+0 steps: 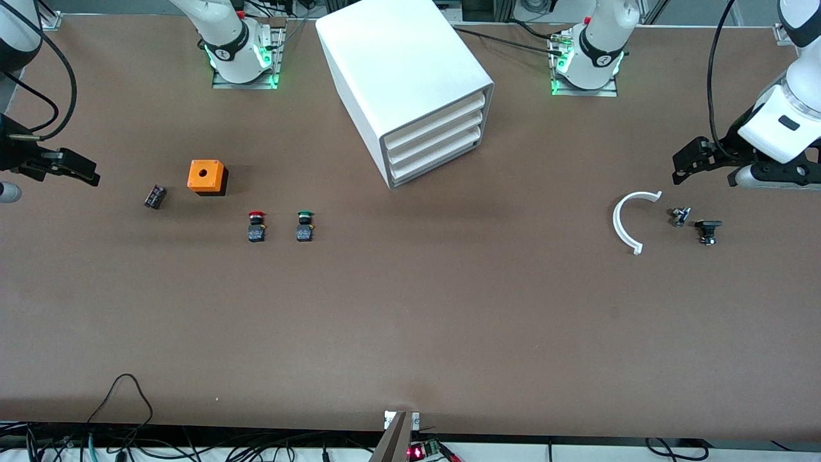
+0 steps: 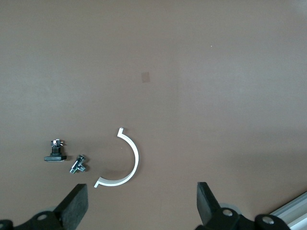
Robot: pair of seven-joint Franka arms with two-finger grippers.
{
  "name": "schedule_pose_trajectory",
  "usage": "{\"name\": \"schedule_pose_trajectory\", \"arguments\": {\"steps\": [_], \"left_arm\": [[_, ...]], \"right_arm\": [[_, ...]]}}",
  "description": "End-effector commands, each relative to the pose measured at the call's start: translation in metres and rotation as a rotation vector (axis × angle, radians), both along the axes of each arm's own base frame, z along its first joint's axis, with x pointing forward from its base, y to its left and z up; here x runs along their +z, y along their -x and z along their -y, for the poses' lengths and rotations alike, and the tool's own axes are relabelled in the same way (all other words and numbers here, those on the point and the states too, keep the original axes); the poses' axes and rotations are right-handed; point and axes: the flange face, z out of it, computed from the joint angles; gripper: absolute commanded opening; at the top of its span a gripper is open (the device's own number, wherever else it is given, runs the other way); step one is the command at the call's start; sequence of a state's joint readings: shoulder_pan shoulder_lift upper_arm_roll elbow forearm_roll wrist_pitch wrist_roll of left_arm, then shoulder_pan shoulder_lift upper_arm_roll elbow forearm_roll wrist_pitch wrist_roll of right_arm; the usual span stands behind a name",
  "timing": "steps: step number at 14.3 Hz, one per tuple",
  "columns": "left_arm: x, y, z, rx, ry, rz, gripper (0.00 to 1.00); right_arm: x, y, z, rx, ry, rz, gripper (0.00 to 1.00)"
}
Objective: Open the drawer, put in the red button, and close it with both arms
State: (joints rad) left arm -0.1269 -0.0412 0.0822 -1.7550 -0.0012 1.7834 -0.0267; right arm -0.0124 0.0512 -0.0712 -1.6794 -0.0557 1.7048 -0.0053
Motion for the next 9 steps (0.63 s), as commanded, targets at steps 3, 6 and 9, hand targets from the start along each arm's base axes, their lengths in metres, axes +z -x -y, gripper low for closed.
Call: {"name": "schedule_pose_trajectory", "arguments": {"steps": [3, 6, 9], "left_arm": [[0.009, -0.001, -0.002, -0.012, -0.027, -0.026, 1.0], [0.002, -0.005, 0.0, -0.01, -0.027, -0.041, 1.0], [-0.013, -0.01, 0.004, -0.015, -0.014, -0.073, 1.0]], "right_arm": [[0.002, 0.003, 0.001, 0.006, -0.015, 0.007, 1.0], [0.001, 0.004, 0.001, -0.002, -0.017, 0.004, 1.0], [0.0, 0.004, 0.002, -0.005, -0.017, 0.001, 1.0]]}}
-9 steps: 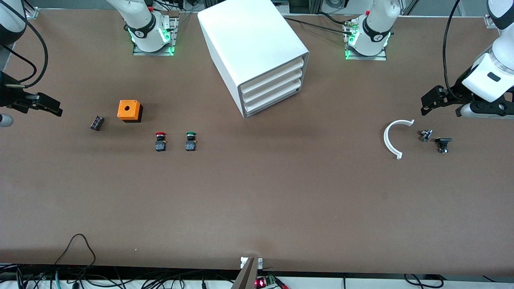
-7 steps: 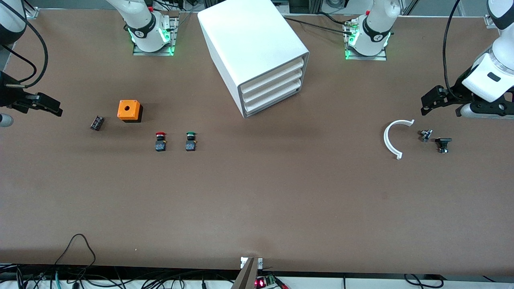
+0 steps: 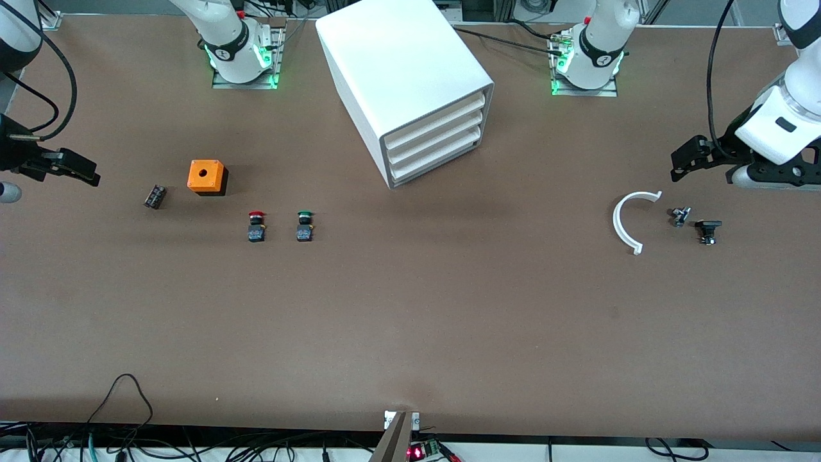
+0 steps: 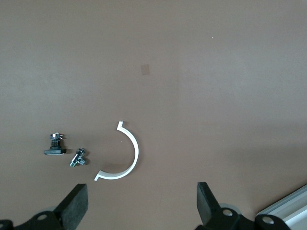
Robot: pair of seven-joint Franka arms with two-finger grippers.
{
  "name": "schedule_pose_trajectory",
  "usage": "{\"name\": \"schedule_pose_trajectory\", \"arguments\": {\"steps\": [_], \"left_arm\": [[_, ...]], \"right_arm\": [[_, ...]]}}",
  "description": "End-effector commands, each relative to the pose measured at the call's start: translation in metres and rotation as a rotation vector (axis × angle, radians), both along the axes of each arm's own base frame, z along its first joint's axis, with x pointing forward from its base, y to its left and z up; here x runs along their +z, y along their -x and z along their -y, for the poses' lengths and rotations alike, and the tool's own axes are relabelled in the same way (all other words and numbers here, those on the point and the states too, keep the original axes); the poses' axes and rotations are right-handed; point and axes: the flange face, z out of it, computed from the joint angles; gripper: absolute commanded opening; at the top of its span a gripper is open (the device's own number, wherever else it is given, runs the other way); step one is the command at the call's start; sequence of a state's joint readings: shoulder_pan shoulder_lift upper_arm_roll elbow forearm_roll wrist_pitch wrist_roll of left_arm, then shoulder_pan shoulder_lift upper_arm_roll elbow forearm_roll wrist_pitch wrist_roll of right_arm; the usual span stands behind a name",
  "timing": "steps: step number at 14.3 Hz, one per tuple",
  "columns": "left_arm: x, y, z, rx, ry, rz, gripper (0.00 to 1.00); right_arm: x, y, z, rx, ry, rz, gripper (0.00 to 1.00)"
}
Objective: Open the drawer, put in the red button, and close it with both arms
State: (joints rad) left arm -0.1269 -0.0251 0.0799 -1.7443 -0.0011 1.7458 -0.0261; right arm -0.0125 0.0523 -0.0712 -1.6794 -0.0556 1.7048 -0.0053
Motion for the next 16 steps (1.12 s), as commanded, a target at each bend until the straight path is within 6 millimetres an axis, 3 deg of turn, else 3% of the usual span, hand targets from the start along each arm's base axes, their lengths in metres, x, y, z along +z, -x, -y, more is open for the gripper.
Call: {"name": "schedule_pose_trajectory", "arguments": {"steps": [1, 4, 7, 10, 13, 16], "left_arm": [[-0.01, -0.01, 0.007, -0.012, 0.01, -0.041, 1.0], [-0.017, -0.011, 0.025, -0.024, 0.023, -0.056, 1.0], [-0.041, -0.016, 0.047, -0.04, 0.048, -0.105, 1.0], [-0.113, -0.032, 0.082, -0.021, 0.234, -0.245, 1.0], [-0.176, -0.033, 0.138, -0.016, 0.405, -0.365, 1.0], [-0.234, -0.017, 0.187, 0.051, 0.583, -0.459, 1.0]], "right_arm": [[0.001, 0.004, 0.002, -0.004, -0.015, 0.0, 1.0], [0.0, 0.006, 0.002, 0.002, -0.017, -0.015, 1.0], [-0.006, 0.005, 0.003, -0.002, -0.025, -0.031, 1.0], [-0.027, -0.003, -0.001, -0.005, -0.051, -0.063, 1.0], [-0.061, -0.013, -0.013, 0.005, -0.08, -0.11, 1.0], [-0.104, -0.024, -0.036, 0.014, -0.148, -0.092, 1.0]]}}
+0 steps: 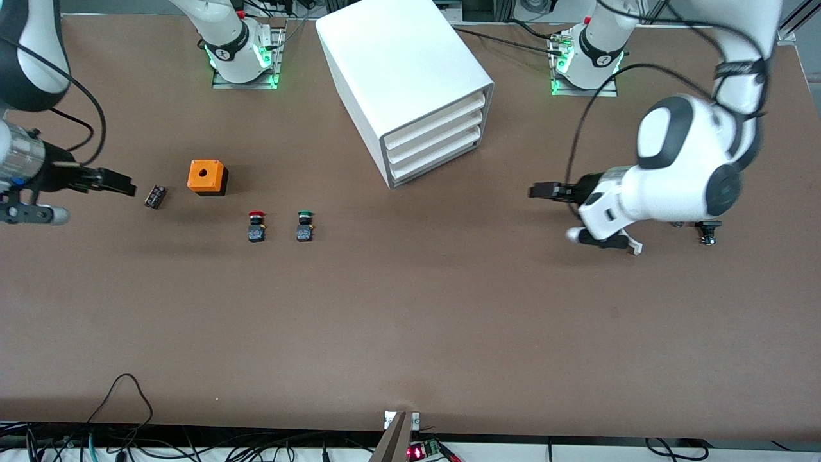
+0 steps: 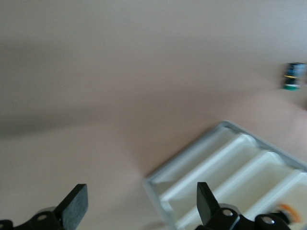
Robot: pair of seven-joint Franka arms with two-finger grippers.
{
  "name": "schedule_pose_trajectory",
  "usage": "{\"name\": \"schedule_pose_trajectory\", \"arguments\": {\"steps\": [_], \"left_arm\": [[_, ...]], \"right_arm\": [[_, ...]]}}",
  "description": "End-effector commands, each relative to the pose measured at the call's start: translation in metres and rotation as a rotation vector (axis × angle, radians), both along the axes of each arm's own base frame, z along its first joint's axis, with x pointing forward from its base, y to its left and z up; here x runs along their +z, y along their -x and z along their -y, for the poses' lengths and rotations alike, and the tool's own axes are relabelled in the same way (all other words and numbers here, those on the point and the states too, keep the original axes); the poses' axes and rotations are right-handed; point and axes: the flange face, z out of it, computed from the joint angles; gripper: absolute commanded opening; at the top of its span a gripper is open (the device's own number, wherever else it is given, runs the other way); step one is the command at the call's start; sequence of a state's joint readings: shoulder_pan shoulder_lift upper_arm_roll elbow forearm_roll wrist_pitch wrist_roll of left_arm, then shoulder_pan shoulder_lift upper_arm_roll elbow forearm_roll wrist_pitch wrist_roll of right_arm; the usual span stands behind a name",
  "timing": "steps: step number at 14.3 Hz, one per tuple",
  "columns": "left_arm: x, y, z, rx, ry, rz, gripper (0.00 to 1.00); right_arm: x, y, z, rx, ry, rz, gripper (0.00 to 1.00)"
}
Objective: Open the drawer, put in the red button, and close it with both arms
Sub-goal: 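Reach the right gripper to the red button while the left gripper reaches the drawer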
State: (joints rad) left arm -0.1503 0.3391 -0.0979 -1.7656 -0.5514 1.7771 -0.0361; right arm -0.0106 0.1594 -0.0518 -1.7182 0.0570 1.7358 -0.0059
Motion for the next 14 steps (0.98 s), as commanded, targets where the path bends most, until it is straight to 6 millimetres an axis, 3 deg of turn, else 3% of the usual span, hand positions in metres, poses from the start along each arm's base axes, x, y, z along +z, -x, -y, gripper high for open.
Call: {"name": "schedule_pose_trajectory", "arguments": {"steps": [1, 2, 4, 6, 9, 13, 14], "left_arm": [[-0.048, 0.019, 0.035, 0.062, 0.118, -0.062, 1.0], [-0.066, 0.031, 0.051, 0.034, 0.182, -0.079, 1.0], [-0.105, 0.054, 0.058, 0.061, 0.315, -0.147, 1.0], [-0.129, 0.081, 0.074, 0.053, 0.381, -0.195, 1.0], [-0.131, 0.114, 0.116, -0.01, 0.414, -0.245, 1.0], [-0.14, 0.144, 0.135, -0.051, 0.41, -0.293, 1.0], [-0.145, 0.152, 0.138, -0.059, 0.403, -0.307, 0.92]], "right_arm": [[-0.048, -0.002, -0.031, 0.043, -0.037, 0.034, 1.0], [-0.07, 0.002, -0.045, 0.063, -0.038, 0.054, 1.0], [-0.109, 0.01, -0.065, 0.094, -0.031, 0.099, 1.0], [-0.141, 0.016, -0.082, 0.122, -0.034, 0.101, 1.0], [-0.181, 0.019, -0.108, 0.216, 0.004, 0.049, 1.0], [-0.223, 0.016, -0.115, 0.249, 0.033, 0.047, 1.0], [-0.232, 0.015, -0.115, 0.249, 0.031, 0.052, 1.0]]}}
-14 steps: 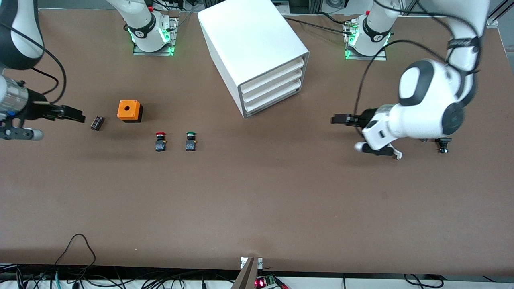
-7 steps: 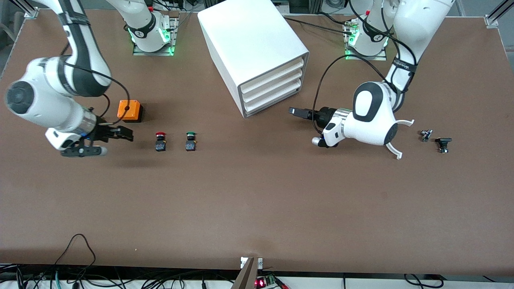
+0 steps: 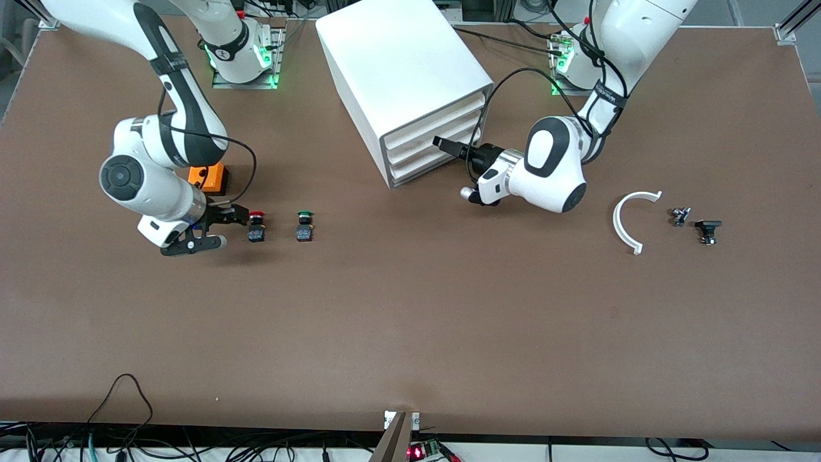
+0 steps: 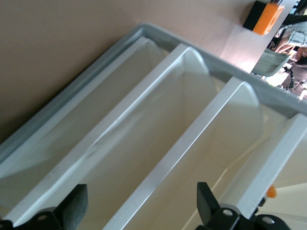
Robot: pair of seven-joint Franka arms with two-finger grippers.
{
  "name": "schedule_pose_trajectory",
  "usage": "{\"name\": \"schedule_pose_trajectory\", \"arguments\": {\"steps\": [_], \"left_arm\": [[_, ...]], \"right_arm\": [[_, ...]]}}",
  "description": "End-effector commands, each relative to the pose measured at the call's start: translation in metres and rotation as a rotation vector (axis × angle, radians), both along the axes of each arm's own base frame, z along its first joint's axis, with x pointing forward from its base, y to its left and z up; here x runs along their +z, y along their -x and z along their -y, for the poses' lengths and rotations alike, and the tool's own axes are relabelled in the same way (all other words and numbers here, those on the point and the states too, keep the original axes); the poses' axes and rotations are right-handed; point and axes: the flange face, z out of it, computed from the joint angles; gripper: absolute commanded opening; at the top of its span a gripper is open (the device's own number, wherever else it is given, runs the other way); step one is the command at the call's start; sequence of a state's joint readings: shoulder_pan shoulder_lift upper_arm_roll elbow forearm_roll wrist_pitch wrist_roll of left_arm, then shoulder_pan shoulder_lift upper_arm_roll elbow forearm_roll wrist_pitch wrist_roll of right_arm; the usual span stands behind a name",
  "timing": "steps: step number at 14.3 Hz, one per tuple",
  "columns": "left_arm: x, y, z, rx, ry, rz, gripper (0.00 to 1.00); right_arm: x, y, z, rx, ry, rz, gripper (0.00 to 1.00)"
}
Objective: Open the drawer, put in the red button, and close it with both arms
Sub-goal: 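Reach the right gripper to the red button while the left gripper reaches the drawer, then pull the top drawer open with the left gripper while the right gripper grasps the button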
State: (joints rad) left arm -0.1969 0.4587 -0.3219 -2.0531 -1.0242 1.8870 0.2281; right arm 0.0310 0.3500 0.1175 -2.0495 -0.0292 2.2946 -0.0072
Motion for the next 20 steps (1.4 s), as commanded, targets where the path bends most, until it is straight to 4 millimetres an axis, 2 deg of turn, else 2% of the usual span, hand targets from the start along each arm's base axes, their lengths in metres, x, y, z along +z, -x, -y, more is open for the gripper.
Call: {"name": "schedule_pose_trajectory", "arguments": {"steps": [1, 2, 3, 5, 6, 10, 12, 13, 14, 16, 17, 18, 20], "left_arm": [[-0.009, 0.02, 0.0, 0.006, -0.005, -0.013, 0.75], [-0.012, 0.03, 0.007, -0.011, -0.006, -0.018, 0.38], [-0.012, 0.032, 0.008, -0.012, -0.007, -0.018, 0.0], [-0.011, 0.028, 0.004, -0.003, -0.006, -0.014, 0.0], [-0.008, 0.019, -0.002, 0.009, -0.008, 0.002, 0.0], [0.002, -0.046, -0.071, 0.181, -0.061, 0.139, 0.0], [0.012, -0.073, -0.096, 0.224, -0.052, 0.201, 0.0], [0.017, -0.081, -0.102, 0.241, -0.053, 0.212, 0.64], [0.022, -0.084, -0.107, 0.254, -0.05, 0.222, 1.0], [0.043, -0.094, -0.123, 0.29, -0.052, 0.247, 1.0], [0.057, -0.099, -0.135, 0.311, -0.052, 0.272, 1.0], [0.071, -0.104, -0.147, 0.329, -0.054, 0.296, 1.0], [0.104, -0.111, -0.177, 0.265, -0.148, 0.4, 1.0]], "right_arm": [[-0.023, -0.003, -0.002, 0.009, 0.003, 0.019, 1.0], [-0.029, -0.002, -0.007, 0.02, 0.0, 0.022, 1.0], [-0.034, -0.002, -0.015, 0.039, 0.001, 0.025, 1.0], [-0.043, -0.001, -0.025, 0.068, -0.001, 0.032, 1.0], [-0.048, 0.001, -0.029, 0.079, 0.003, 0.028, 1.0], [-0.059, 0.01, -0.034, 0.083, 0.007, 0.01, 1.0], [-0.071, 0.02, -0.032, 0.083, 0.002, 0.025, 1.0], [-0.076, 0.026, -0.031, 0.083, -0.002, 0.036, 1.0], [-0.08, 0.03, -0.031, 0.084, -0.003, 0.039, 1.0], [-0.083, 0.033, -0.03, 0.083, -0.003, 0.032, 0.98], [-0.084, 0.034, -0.03, 0.083, -0.002, 0.027, 0.94], [-0.084, 0.035, -0.03, 0.08, -0.001, 0.024, 0.84], [-0.084, 0.034, -0.031, 0.04, 0.002, 0.024, 0.58]]}}
